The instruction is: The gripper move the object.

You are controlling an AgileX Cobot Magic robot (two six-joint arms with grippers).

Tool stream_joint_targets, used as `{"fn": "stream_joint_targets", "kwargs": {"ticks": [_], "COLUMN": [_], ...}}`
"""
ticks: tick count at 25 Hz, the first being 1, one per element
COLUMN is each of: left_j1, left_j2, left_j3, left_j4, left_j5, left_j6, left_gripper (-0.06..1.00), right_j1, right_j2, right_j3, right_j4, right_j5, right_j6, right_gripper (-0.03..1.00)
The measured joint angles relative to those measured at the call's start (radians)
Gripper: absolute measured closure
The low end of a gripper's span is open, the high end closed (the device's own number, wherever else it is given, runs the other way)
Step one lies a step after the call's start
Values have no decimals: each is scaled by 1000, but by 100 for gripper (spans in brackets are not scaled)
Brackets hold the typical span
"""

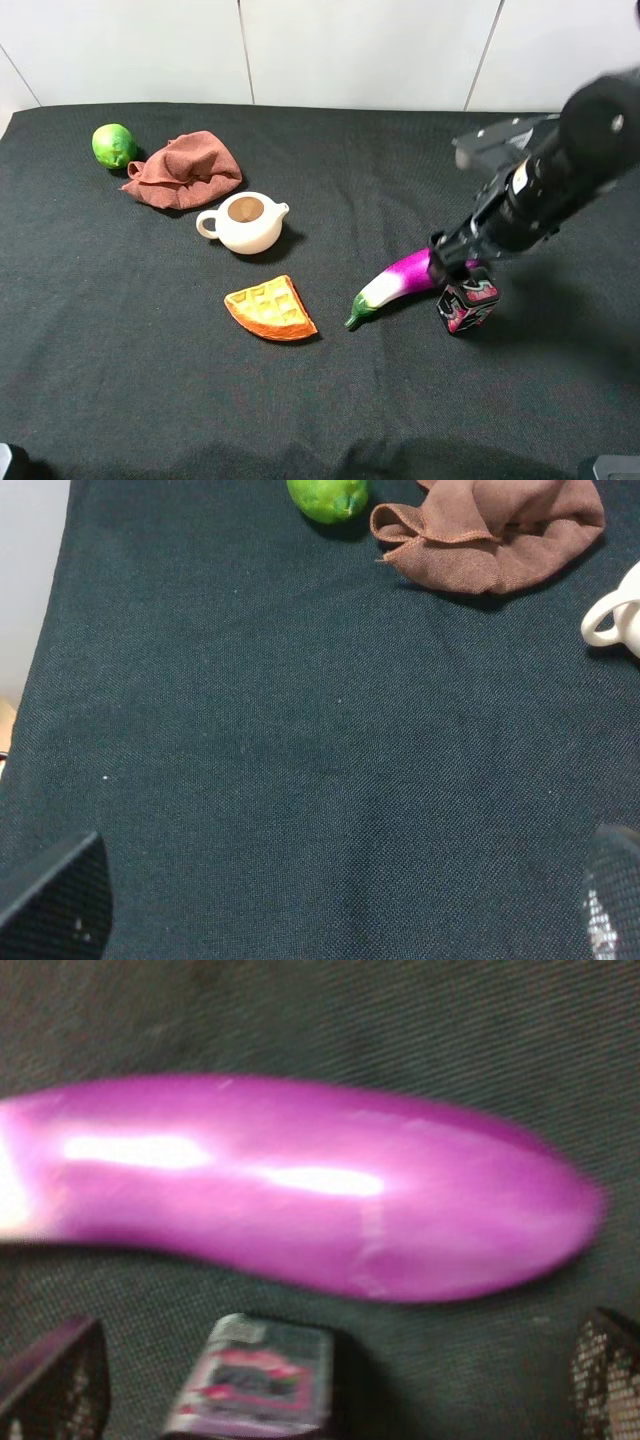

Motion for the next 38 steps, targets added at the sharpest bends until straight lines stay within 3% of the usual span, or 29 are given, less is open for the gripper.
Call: {"fn": "stream_joint_targets", "kwargs": {"ticks": [8, 21, 31, 38], "left_j1": [0, 0, 0, 0], "left_j2": [0, 0, 0, 0], "left_j3": [0, 0, 0, 0], "left_j4": [0, 0, 0, 0], "left_j5": [0, 0, 0, 0], "left_j6": [0, 0, 0, 0], "left_gripper": [-5, -5, -5, -5], "right_j1": [-148, -439, -463, -463], "right_j2": [-59, -352, -659, -878], "right_j3": [-160, -169, -131, -5], "right_j4": [-30, -44, -108, -109], "right_j5": [184, 353, 458, 459], "right_j6": [-65, -107, -10, 27], "right_gripper": [27, 27, 27, 27]}}
